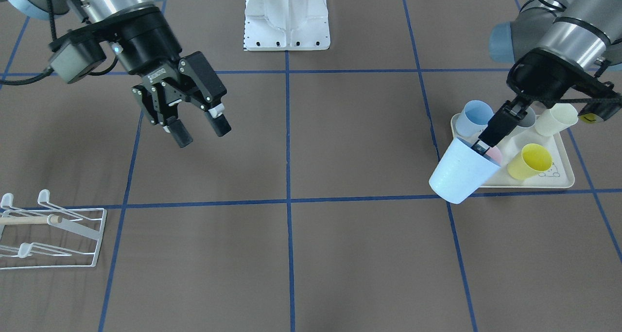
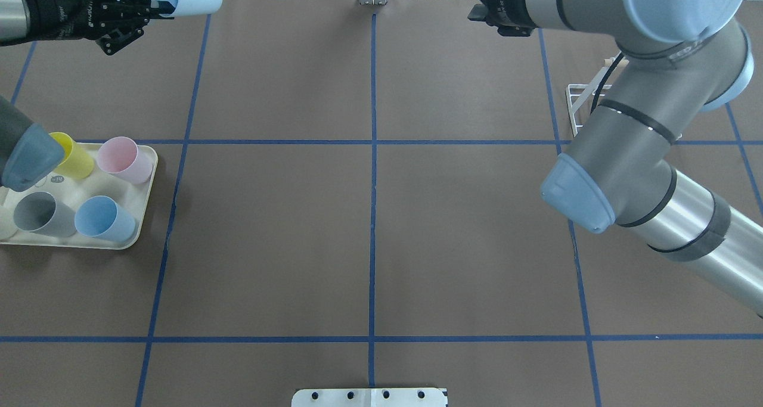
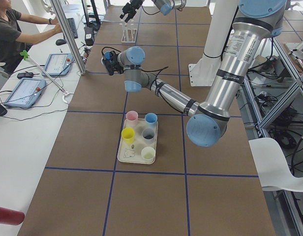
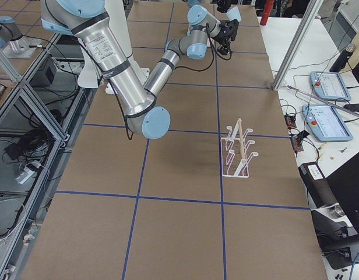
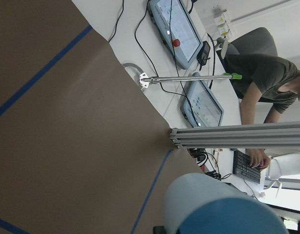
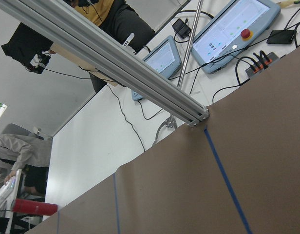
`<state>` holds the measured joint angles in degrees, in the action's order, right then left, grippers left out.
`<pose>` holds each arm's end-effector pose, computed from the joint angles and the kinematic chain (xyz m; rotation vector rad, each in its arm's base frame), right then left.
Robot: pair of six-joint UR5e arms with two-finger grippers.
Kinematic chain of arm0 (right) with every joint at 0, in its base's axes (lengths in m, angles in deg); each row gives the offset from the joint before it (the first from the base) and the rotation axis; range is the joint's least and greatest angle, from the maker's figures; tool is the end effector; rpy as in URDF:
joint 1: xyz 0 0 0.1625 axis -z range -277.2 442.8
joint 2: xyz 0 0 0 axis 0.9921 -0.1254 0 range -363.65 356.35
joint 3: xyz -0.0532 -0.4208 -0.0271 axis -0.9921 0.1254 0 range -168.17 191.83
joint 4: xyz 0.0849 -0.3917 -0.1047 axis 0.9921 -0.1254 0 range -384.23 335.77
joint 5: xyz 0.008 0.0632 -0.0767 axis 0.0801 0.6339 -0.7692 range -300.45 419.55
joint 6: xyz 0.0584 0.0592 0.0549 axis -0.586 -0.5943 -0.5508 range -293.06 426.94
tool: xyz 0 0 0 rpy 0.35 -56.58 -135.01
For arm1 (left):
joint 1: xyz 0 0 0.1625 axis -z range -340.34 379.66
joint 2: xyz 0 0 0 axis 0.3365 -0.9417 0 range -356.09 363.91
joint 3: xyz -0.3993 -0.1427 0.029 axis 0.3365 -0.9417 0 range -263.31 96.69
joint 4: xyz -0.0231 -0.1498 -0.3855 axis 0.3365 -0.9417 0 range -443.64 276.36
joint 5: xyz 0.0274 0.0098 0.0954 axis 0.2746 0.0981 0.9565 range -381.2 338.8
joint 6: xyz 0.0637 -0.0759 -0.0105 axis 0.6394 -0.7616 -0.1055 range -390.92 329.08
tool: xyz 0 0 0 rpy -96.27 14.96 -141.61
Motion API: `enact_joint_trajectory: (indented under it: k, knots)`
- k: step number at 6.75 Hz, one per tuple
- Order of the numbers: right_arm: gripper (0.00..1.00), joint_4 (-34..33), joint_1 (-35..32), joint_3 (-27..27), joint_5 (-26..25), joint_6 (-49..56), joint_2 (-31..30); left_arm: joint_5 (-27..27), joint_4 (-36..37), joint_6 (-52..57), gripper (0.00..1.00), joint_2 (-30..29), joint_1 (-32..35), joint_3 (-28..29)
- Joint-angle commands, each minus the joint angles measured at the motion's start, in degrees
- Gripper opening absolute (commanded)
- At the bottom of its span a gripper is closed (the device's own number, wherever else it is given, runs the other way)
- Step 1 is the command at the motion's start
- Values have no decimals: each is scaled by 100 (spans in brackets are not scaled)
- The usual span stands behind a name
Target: Transfer IKEA cup to right arm and place on rack
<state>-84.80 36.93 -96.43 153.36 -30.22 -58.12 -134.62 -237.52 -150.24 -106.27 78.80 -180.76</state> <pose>-0.3193 -0.5111 0.1046 0.4415 -1.4252 0.7049 0.2186 -0.5484 0.2774 0.1013 1.6619 -0.8666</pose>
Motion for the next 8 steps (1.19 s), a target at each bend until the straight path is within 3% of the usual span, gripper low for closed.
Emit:
enact_joint_trajectory:
  k: [1,4,6,8]
  knots:
    - [100,684,288,77,-276,-567,120,1245,-1217,-1569,0,-91,-690,129]
    - [100,2685,455,717,-564,-1498,120,2278,-2459,-3032,0,-442,-1343,296]
    - [100,3007,596,789,-758,-1595,138,2725,-3224,-3902,0,-863,-1466,971]
    - [100,3016,684,798,-865,-1614,216,3298,-3700,-3967,0,-970,-1818,1088]
